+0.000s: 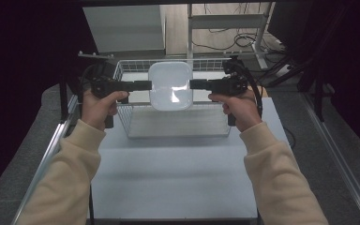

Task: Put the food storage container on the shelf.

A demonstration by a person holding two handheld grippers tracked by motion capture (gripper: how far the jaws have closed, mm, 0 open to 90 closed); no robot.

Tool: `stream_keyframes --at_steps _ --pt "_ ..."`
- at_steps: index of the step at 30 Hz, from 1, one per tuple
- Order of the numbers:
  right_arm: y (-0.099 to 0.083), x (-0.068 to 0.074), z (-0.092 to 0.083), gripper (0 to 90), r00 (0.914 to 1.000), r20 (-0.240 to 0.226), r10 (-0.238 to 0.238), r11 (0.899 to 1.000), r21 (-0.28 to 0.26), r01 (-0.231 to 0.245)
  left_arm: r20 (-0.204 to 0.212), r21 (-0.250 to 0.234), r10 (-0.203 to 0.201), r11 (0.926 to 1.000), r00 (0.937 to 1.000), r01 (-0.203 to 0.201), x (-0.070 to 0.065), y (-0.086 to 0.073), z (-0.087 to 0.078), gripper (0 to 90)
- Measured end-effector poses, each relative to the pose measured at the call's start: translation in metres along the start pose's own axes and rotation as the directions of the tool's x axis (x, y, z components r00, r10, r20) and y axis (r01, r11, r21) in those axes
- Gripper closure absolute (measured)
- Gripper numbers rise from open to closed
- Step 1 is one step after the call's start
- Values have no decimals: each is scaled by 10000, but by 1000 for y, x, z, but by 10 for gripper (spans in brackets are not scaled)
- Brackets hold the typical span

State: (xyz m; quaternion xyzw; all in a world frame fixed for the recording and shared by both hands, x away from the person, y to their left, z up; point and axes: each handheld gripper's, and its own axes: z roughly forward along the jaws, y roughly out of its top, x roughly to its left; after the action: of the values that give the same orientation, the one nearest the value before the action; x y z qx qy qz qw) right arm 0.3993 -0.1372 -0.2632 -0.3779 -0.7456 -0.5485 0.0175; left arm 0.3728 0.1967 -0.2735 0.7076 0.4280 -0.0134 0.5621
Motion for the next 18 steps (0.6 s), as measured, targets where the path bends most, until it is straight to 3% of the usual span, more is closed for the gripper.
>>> stream_keyframes --at_steps 11,18 --pt "15 -24 8 800 9981 8 609 9980 181 -610 83 284 -391 9988 9992 388 18 19 17 804" --pt "24 -42 22 795 9915 90 1300 9901 531 -1303 119 491 -1092 9929 9939 1085 36 24 28 806"
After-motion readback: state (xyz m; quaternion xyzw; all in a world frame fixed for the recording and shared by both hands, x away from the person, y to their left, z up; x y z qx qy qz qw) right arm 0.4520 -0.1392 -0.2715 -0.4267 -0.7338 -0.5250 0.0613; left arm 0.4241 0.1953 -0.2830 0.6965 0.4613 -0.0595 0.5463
